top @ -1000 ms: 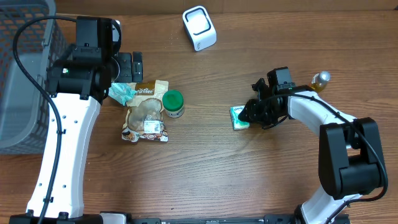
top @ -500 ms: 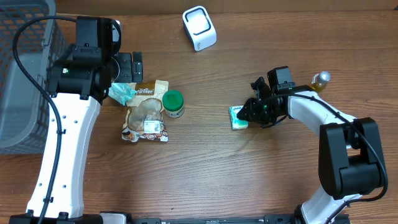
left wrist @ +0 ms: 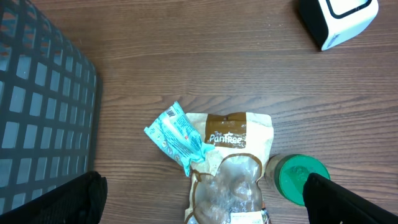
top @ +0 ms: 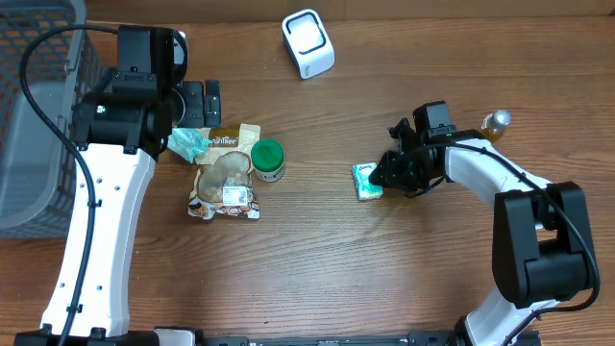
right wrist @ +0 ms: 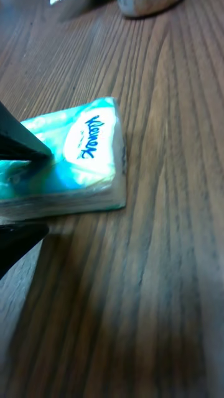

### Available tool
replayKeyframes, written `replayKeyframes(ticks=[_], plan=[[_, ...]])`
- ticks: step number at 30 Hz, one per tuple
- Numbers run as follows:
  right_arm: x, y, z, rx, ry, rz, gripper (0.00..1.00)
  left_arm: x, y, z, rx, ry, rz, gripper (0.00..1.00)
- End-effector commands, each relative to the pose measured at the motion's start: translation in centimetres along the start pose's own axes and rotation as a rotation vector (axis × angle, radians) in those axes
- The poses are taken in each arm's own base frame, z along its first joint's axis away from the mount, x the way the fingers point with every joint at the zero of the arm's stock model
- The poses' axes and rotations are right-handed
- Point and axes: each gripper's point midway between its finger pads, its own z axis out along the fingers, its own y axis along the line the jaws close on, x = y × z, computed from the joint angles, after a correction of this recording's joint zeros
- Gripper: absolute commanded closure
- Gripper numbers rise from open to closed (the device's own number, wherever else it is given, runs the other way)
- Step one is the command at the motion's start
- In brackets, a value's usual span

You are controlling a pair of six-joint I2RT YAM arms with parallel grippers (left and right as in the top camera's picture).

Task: Scan the item barcode
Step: 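Grasp the Kleenex pack with the right gripper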

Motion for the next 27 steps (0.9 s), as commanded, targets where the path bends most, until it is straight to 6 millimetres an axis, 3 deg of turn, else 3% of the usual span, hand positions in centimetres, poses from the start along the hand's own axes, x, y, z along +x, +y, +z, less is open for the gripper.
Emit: replayKeyframes(ticks=[1,11,17,19,23,26,27], plan=[[-0.8,0.0,-0.2,0.016,-0.021,-0.009,0.71,-0.3,0.2,-0.1,-0.007,-0.007,0.012,0.0],[-0.3,-0.3,0.5,0.004,-0.023,0.009,0.72,-0.3,0.2,-0.1,-0.007,-0.007,0.012,0.0],[-0.1,-0.4,0.5,0.013,-0.018,0.015,0.84,-0.3,0.2,-0.1,-0.006,-0.007,0.012,0.0],[0.1,-0.6,0.6,0.019,-0.012,0.018,0.83,-0.4,0.2,-0.1,-0.007,-0.007,0.012,0.0],[0.9,-1.0,0.9,0.027,0.007,0.028,0.72,-0.3,0.2,-0.1,-0.007,-0.007,0.012,0.0],[1.3,-1.0,0.9,0.03,0.023,0.036,0.72,-0.3,0.2,-0.1,-0.007,-0.007,0.012,0.0],[1.5,-1.1,0.9,0.032,0.032,0.044,0.78,-0.3,0.2,-0.1,-0.006,-0.007,0.012,0.0]])
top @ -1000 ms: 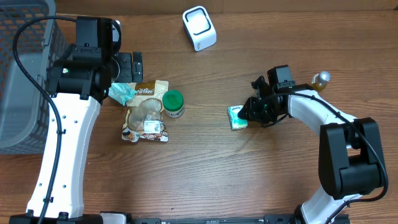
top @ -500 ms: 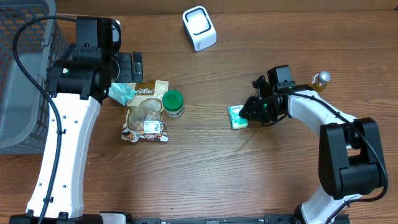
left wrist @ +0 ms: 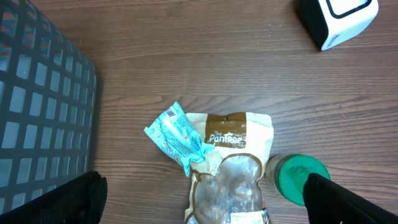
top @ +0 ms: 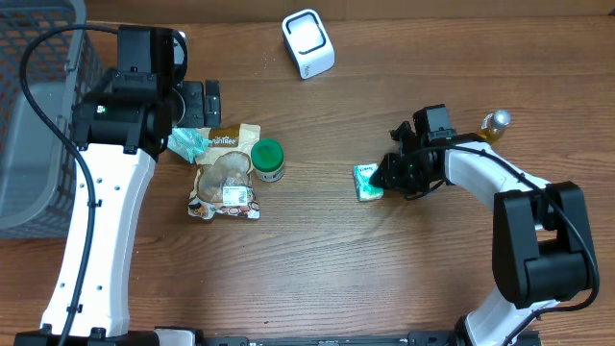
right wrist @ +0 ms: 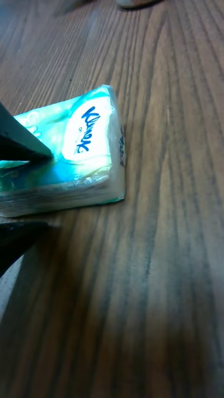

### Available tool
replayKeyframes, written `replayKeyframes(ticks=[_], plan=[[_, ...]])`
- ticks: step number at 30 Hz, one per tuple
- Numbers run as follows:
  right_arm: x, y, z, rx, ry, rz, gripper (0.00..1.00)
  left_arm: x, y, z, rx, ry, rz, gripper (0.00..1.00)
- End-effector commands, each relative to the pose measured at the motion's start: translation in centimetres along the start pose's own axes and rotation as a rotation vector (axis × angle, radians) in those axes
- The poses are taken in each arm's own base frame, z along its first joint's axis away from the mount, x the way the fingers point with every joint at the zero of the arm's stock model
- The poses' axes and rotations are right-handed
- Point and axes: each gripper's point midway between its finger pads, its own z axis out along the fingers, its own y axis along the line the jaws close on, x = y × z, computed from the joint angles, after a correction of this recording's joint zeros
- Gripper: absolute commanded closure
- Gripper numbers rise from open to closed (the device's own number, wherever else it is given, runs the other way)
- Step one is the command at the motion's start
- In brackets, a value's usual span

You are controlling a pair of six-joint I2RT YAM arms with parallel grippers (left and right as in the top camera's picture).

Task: Scan the item barcode
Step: 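Grasp the Kleenex pack with the right gripper, then lift the Kleenex pack and hold it up with the right gripper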

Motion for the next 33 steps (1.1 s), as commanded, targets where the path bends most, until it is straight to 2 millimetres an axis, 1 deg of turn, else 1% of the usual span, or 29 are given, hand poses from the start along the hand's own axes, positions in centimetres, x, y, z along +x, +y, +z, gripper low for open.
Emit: replayKeyframes(ticks=[1,2,3,7,9,11,13,18,19,21,23,25,30,33], plan=[[1.2,-0.7,0.4,0.027,0.037,0.034,0.86,-0.3,0.2,-0.1,-0.006,-0.007,0.012,0.01],[1.4,-0.6,0.4,0.023,0.043,0.049,0.93,-0.3,0.2,-0.1,-0.007,-0.007,0.013,0.0],[1.3,0.0,0.4,-0.014,0.046,0.047,0.96,-0.3,0.2,-0.1,-0.006,-0.007,0.013,0.01],[0.1,3.2,-0.2,-0.199,0.028,0.076,0.96,-0.3,0.2,-0.1,-0.007,-0.007,0.012,0.0],[-0.7,3.8,-0.4,-0.23,0.006,0.133,0.94,-0.3,0.2,-0.1,-0.007,-0.007,0.012,0.01],[-1.5,3.7,-0.4,-0.223,-0.026,0.15,0.94,-0.3,0.2,-0.1,-0.006,-0.007,0.012,0.01],[-2.0,2.9,-0.2,-0.171,-0.054,0.153,0.91,-0.3,0.2,-0.1,-0.007,-0.007,0.012,0.0],[-1.9,0.9,0.6,-0.033,-0.082,0.207,0.85,-0.3,0.2,-0.1,-0.007,-0.007,0.013,0.0],[-1.7,0.8,0.7,-0.023,-0.082,0.222,0.84,-0.3,0.2,-0.1,-0.007,-0.007,0.012,0.0],[-1.5,0.9,0.9,-0.021,-0.076,0.236,0.77,-0.3,0.2,-0.1,-0.007,-0.007,0.012,0.01],[-1.3,1.0,1.0,-0.017,-0.074,0.24,0.75,-0.3,0.2,-0.1,-0.006,-0.007,0.012,0.0],[-1.4,1.1,1.1,-0.013,-0.076,0.233,0.69,-0.3,0.2,-0.1,-0.006,-0.007,0.012,0.0],[-1.1,1.9,1.4,-0.017,-0.072,0.21,0.7,-0.3,0.2,-0.1,-0.007,-0.007,0.012,0.0],[-1.0,2.1,1.6,-0.008,-0.071,0.199,0.81,-0.3,0.2,-0.1,-0.007,-0.007,0.012,0.01]])
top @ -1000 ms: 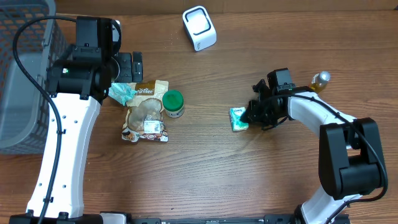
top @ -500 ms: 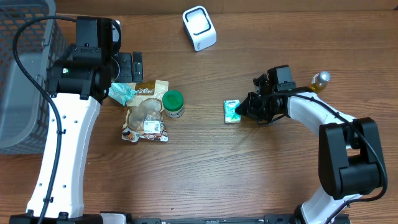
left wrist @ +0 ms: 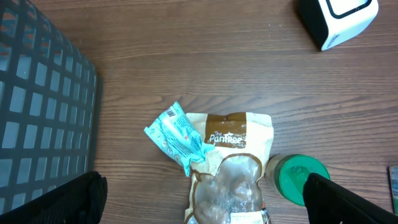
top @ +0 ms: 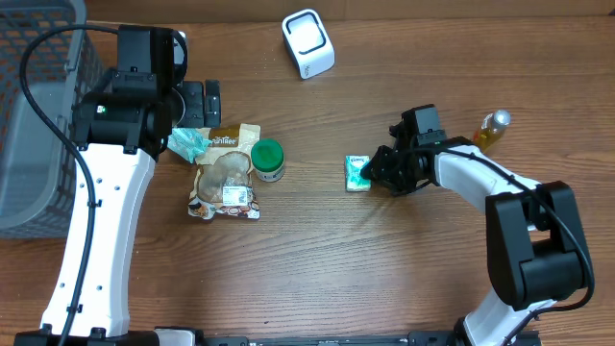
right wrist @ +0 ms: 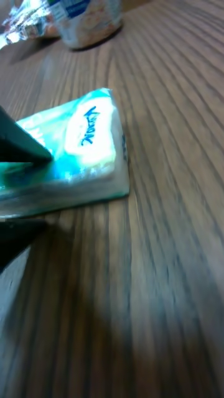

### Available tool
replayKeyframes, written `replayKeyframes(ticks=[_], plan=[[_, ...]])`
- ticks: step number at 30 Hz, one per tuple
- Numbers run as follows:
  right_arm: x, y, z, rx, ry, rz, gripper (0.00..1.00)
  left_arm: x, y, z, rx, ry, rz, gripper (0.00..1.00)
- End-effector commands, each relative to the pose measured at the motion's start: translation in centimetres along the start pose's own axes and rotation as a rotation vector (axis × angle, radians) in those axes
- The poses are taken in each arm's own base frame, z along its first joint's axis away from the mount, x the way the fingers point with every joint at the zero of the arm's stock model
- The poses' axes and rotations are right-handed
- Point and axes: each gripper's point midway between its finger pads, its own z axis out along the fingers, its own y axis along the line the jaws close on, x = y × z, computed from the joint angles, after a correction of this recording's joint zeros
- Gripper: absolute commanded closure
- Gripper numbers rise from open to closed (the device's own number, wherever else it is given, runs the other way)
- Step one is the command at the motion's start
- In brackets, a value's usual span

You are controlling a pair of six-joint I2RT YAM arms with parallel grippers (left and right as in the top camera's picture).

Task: Scan the item barcode
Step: 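Lift the Kleenex pack and hold it up with the right gripper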

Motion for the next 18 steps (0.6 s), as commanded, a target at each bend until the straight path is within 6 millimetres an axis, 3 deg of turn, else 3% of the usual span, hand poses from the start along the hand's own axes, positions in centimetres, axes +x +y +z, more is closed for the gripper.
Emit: replayKeyframes(ticks=[1,5,11,15,18], plan=[[0.5,0.0,0.5,0.022,0.004,-0.008,0.83,-0.3,0.2,-0.1,-0.007,-0.007,0.012,0.01],[0.5,0.5,0.7,0.011,0.0,-0.024,0.96,-0.3,0.2,-0.1,-0.007,-0.007,0.012,0.0],[1.5,2.3,0.1,-0.133,0.081,-0.004,0.96,-0.3,0.2,-0.1,-0.007,-0.007,0.013,0.01],[1.8,5.0,-2.1,-0.385,0.153,-0.046,0.96,-0.3,0.2,-0.1,-0.006,-0.007,0.012,0.01],[2.1,7.1,-4.9,-0.613,0.2,-0.092,0.96,-0.3,0.2,-0.1,-0.007,-0.007,0.012,0.01]])
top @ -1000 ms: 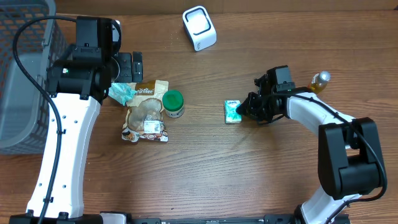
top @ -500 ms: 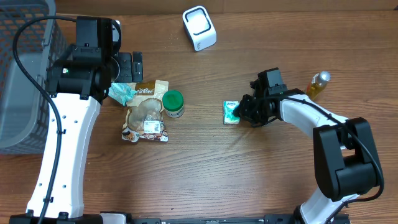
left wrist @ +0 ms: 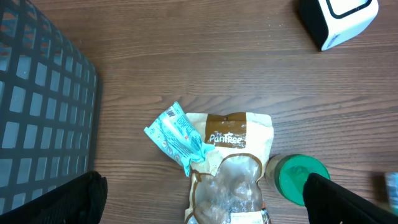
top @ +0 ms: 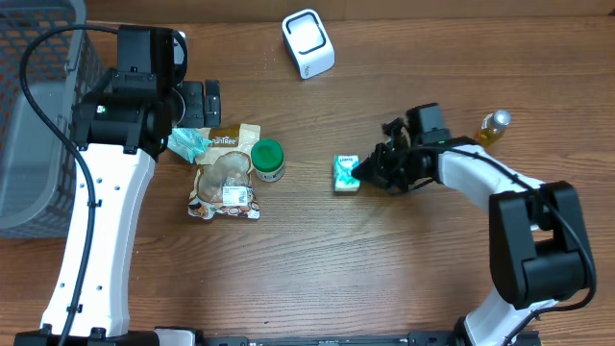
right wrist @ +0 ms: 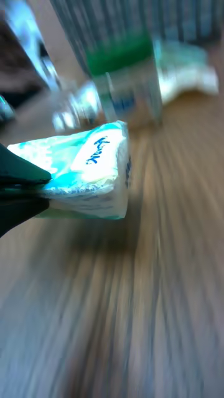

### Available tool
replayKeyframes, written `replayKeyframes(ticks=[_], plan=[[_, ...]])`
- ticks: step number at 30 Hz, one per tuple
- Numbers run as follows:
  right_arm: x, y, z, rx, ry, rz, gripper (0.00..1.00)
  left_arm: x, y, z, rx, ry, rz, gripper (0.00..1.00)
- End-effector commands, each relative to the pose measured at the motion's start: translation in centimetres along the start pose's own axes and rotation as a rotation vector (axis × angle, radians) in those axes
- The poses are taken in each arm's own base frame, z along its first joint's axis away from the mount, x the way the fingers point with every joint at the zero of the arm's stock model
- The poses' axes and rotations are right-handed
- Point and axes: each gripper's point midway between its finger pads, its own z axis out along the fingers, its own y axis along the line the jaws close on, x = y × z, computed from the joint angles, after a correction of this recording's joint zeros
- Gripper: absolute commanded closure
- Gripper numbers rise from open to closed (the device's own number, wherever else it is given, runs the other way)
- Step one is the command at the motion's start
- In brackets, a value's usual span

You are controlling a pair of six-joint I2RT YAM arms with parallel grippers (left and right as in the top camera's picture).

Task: Scan the item barcode
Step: 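Lift the Kleenex pack and hold it up with the right gripper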

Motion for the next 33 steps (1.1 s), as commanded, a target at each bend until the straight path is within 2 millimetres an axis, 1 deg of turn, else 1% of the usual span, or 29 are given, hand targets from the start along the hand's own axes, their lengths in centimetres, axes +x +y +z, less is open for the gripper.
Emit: replayKeyframes(ticks=[1,5,7,8,13,16,21,24,29,33], plan=[[1.4,4.6,-2.6,-0.352,0.106,-0.075,0.96,-0.4,0.2,-0.1,-0.006,-0.007,0.012,0.0],[1.9,7.4,-6.6,-0.626,0.128,-0.171,0.96,-0.4,0.2,-0.1,-0.006,-0.007,0.012,0.0],[2.1,8.4,-8.4,-0.73,0.129,-0.205,0.96,-0.4,0.2,-0.1,-0.006,-0.007,0.012,0.01],[2.0,8.6,-9.0,-0.75,0.123,-0.208,0.96,-0.4,0.2,-0.1,-0.006,-0.008,0.012,0.01],[1.6,8.9,-10.7,-0.75,0.079,-0.223,0.96,-0.4,0.2,-0.1,-0.006,-0.007,0.012,0.01],[2.1,9.9,-12.3,-0.75,0.06,-0.232,0.96,-0.4,0.2,-0.1,-0.006,-0.007,0.012,0.0],[3.7,13.0,-15.8,-0.751,0.004,-0.353,0.96,-0.4,0.2,-0.1,-0.006,-0.007,0.012,0.0],[4.9,14.6,-17.4,-0.752,-0.014,-0.401,0.96,-0.4,0.2,-0.1,-0.006,-0.007,0.012,0.0],[6.5,16.3,-19.1,-0.751,-0.022,-0.426,0.96,-0.4,0.2,-0.1,-0.006,-0.007,0.012,0.01],[7.2,17.0,-19.8,-0.751,-0.028,-0.444,0.96,-0.4,0.2,-0.1,-0.006,-0.007,0.012,0.0]])
